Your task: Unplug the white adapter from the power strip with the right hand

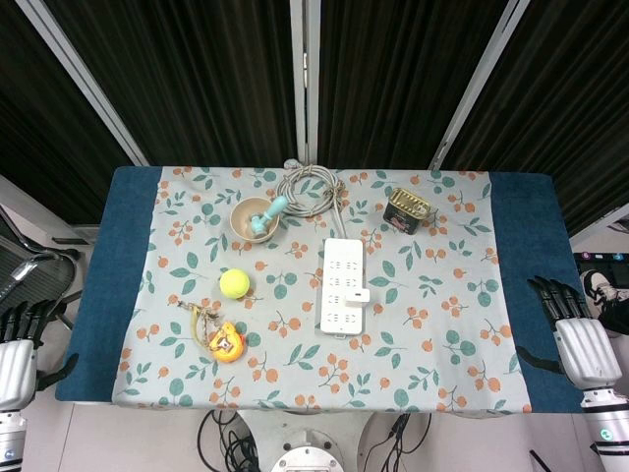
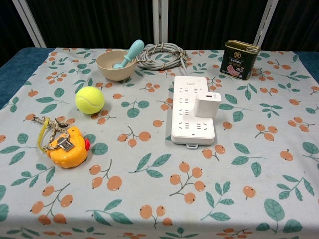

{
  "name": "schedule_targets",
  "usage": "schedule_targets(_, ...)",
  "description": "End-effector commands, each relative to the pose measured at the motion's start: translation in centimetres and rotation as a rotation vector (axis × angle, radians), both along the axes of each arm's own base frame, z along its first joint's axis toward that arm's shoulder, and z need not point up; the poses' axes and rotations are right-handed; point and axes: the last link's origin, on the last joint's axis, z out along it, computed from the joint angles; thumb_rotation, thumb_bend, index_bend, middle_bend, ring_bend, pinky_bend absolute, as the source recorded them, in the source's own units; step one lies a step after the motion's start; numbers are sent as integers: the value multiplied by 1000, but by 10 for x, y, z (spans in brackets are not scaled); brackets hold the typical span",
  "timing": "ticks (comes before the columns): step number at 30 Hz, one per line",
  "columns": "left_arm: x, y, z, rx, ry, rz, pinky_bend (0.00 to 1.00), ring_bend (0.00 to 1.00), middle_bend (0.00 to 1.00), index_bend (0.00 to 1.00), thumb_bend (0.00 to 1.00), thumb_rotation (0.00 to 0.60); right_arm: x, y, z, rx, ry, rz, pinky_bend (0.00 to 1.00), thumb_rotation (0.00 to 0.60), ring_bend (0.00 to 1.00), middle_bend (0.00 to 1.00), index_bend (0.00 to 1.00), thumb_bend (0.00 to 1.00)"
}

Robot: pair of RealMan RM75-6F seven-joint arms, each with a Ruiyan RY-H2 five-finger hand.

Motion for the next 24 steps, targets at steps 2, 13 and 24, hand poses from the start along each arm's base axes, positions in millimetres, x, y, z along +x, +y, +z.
schedule_targets(2, 0, -1, 0, 0, 0, 0, 0, 15, 98, 110, 208, 600, 1, -1, -2, 6, -6, 6, 60, 600, 0, 49, 0, 78)
schedule_targets(13, 26, 15, -6, -71, 29, -141, 0, 15, 98, 110, 208, 600, 11, -3, 2, 18, -18, 57, 60, 600, 0, 71, 0, 93)
schedule_targets(24, 140, 64, -73, -434, 51, -647, 0, 15, 107, 126, 286, 600, 90, -59, -21, 178, 8, 270, 105, 600, 0, 155, 0, 148)
